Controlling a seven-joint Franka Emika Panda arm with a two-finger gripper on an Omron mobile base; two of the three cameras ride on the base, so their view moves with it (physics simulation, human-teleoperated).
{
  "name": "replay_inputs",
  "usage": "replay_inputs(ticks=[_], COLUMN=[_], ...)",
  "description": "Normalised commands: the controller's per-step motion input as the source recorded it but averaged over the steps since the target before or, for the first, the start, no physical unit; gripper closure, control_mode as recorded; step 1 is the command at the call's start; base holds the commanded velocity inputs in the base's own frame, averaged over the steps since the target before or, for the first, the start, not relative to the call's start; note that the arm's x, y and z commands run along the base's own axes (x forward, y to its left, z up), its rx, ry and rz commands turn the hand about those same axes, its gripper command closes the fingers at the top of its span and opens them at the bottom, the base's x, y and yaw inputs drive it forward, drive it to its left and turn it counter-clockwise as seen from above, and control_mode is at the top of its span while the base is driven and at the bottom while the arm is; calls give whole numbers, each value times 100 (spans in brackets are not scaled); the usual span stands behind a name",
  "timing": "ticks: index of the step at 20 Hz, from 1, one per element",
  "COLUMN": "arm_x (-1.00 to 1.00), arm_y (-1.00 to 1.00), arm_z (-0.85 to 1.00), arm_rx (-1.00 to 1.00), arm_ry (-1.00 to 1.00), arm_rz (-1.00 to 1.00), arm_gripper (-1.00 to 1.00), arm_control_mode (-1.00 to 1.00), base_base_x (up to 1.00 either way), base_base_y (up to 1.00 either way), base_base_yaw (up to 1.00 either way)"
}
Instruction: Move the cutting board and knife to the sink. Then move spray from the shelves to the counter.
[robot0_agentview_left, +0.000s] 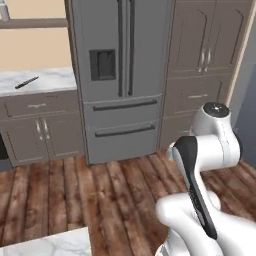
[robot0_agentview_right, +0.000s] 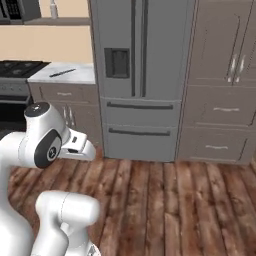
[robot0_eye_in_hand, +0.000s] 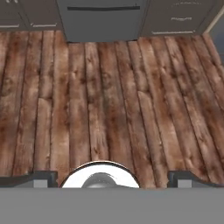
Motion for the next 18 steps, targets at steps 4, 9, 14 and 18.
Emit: replay_inputs(ticks=[4, 9, 14, 18], arm_x=[0, 0, 0, 0], arm_y=[0, 0, 0, 0], arm_z=[0, 0, 0, 0], arm_rx=[0, 0, 0, 0], arm_ry=[0, 0, 0, 0], arm_rz=[0, 0, 0, 0], arm_gripper=[-100, -100, -100, -100], arm_control_mode=[100, 100, 100, 100], base_base_x=[100, 100, 100, 100], base_base_y=[47, 50, 52, 71], base_base_yaw=[20, 18, 17, 6])
